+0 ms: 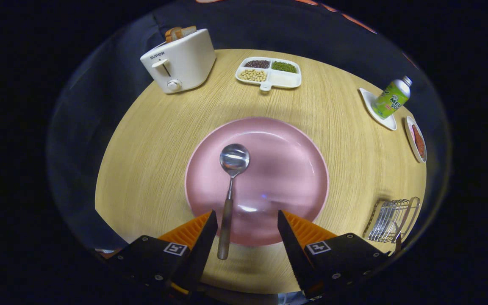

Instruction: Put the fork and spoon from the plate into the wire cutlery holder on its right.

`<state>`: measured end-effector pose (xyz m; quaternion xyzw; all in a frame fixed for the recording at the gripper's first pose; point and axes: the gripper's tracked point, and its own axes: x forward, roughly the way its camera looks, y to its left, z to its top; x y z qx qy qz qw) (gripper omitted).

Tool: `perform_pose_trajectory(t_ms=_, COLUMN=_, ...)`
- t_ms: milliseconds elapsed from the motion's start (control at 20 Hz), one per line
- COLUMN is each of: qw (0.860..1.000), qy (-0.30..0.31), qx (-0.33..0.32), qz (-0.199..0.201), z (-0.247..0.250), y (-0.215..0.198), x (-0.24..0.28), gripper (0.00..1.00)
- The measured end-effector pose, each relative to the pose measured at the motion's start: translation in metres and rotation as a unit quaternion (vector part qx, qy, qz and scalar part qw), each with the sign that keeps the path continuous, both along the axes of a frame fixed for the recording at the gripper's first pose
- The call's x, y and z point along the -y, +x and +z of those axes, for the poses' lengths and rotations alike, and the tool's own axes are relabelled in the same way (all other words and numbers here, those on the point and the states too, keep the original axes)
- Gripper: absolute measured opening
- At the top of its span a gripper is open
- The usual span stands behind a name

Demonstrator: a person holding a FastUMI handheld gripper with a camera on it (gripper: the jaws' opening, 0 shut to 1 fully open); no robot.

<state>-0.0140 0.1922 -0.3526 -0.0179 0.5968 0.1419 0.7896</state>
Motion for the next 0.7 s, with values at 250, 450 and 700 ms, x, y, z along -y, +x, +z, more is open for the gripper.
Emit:
perform_pose_trajectory(t_ms=250, qw=0.999, qy=-0.023, qx=-0.024, qz=0.006, z=-0.020, y=-0.001, x=-0.005, gripper=0.59)
perform_pose_trajectory(t_ms=450, qw=0.999, qy=-0.020, qx=-0.029, qz=0.005, z=-0.025, y=-0.003, x=-0.010, gripper=0.18)
perform_pose_trajectory(t_ms=700, qw=1.000, qy=-0.024, qx=-0.013, qz=-0.005, z=-0.015, y=0.000, x=0.001, gripper=0.07)
